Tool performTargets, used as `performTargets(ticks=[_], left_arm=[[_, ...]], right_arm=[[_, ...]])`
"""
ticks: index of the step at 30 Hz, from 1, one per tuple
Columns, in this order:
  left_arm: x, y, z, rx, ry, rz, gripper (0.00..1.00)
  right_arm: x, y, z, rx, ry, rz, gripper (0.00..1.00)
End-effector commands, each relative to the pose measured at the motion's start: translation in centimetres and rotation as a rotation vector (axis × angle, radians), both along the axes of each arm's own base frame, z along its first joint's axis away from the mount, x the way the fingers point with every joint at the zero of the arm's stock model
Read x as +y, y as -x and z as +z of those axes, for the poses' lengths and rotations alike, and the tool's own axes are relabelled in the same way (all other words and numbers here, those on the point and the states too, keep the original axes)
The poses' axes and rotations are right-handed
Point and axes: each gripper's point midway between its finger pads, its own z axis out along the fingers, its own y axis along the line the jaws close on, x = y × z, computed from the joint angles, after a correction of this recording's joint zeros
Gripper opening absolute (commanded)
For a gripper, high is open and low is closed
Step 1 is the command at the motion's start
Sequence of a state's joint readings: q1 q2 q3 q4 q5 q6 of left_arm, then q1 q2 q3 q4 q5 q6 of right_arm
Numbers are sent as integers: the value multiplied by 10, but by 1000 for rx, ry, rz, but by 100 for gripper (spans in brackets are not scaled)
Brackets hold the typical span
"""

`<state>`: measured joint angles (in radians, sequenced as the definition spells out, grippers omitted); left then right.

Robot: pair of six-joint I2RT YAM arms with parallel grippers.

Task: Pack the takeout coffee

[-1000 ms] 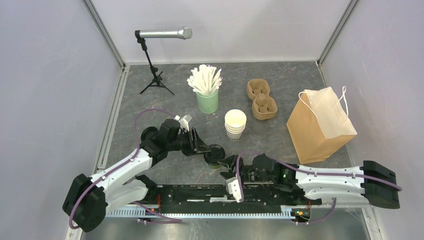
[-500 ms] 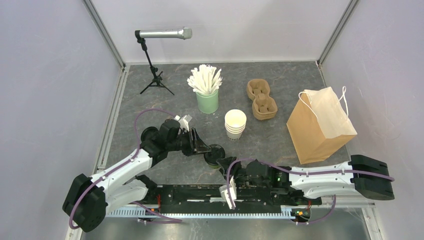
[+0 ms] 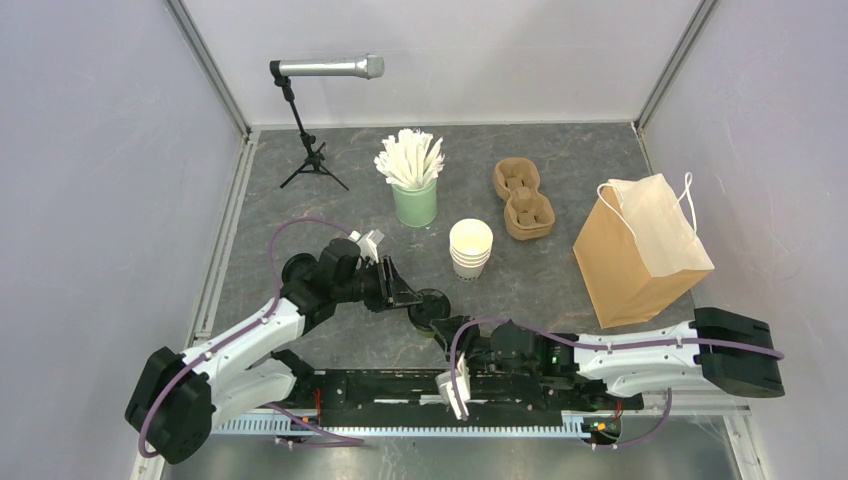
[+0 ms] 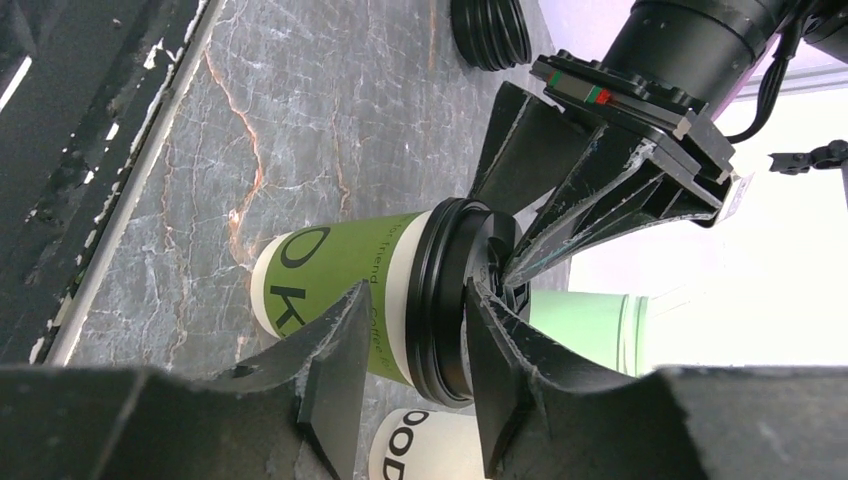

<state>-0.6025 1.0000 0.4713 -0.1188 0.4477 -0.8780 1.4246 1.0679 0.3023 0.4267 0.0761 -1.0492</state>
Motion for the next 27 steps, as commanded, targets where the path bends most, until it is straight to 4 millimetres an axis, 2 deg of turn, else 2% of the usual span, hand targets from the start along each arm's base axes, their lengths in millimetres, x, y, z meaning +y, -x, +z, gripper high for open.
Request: performTargets(ticks=[1, 6, 14, 27], left_arm=[[13, 10, -31, 86, -90, 32, 46], [15, 10, -36, 94, -104, 34, 46], [16, 10, -48, 120, -135, 32, 45], [21, 12, -60, 144, -172, 38, 44]], right_arm=[[8, 7, 4, 1, -30, 37, 43], [2, 10, -12, 25, -14, 26, 33], [-16, 17, -56, 71, 92, -5, 33], [-33, 37, -104, 173, 249, 10, 30]])
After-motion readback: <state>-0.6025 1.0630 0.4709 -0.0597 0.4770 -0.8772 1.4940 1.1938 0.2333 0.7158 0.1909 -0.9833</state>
